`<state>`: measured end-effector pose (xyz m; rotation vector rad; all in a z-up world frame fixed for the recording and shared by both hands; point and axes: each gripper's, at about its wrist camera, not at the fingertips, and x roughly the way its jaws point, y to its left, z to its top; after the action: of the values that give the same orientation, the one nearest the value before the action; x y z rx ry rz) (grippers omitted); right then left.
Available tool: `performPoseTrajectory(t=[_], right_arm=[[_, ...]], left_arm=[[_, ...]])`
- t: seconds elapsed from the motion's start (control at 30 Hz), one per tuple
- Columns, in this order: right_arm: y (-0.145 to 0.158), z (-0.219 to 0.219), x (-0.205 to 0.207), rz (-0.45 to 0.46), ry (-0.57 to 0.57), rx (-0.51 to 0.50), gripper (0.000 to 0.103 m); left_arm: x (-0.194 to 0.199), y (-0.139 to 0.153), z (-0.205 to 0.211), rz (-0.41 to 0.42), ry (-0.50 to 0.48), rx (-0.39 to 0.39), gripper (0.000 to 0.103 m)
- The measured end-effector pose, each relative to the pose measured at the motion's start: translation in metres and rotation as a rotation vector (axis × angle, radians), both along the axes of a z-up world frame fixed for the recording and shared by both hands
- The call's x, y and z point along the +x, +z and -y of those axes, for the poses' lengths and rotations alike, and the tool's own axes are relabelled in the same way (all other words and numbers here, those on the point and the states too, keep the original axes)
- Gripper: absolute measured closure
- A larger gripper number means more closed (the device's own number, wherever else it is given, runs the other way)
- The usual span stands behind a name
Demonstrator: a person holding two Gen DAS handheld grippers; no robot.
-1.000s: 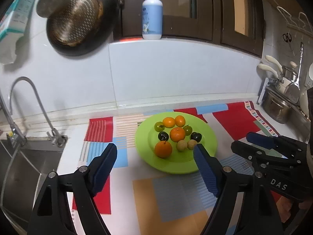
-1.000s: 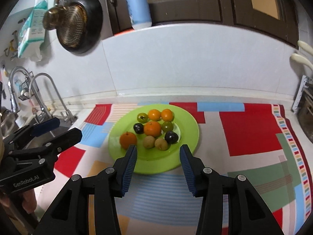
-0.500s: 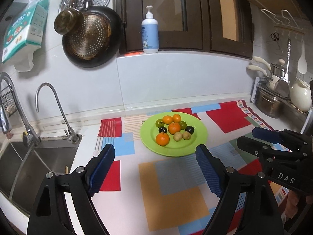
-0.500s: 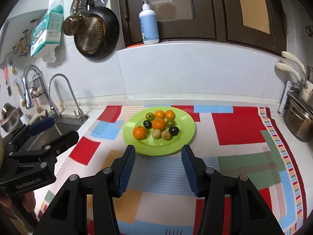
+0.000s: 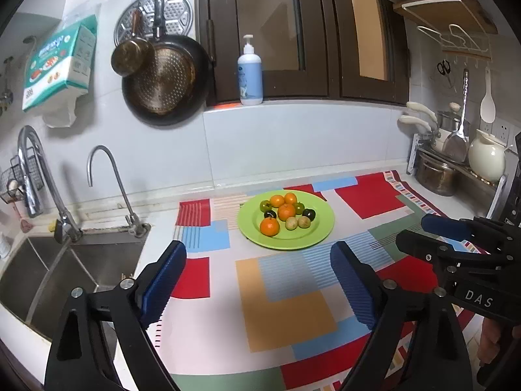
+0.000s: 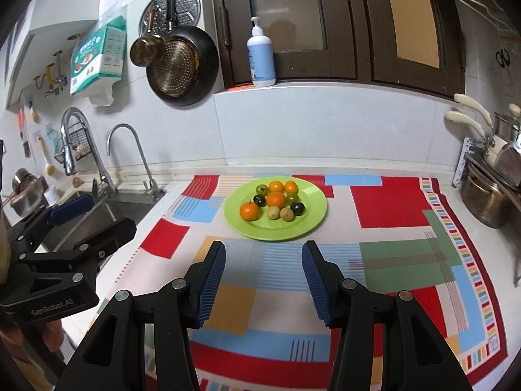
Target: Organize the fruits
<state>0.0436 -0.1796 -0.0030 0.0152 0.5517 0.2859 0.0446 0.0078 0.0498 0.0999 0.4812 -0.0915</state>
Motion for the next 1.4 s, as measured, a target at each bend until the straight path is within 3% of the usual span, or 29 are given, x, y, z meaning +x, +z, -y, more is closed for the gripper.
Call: performPoseTrajectory(t=[0.57,1.4], right_arm=[[0.01,0.005,-0.035,0.032,-0.019,-0.006,0.053],[0.011,0.01,-0.048,0.037,-0.019,-0.007,0.053]], left_arm=[[-0.035,0.012,0.0,0.046,0.023,0.022,0.006],[-0.047,0.014,0.003,0.039,0.031,0.011,0.001]])
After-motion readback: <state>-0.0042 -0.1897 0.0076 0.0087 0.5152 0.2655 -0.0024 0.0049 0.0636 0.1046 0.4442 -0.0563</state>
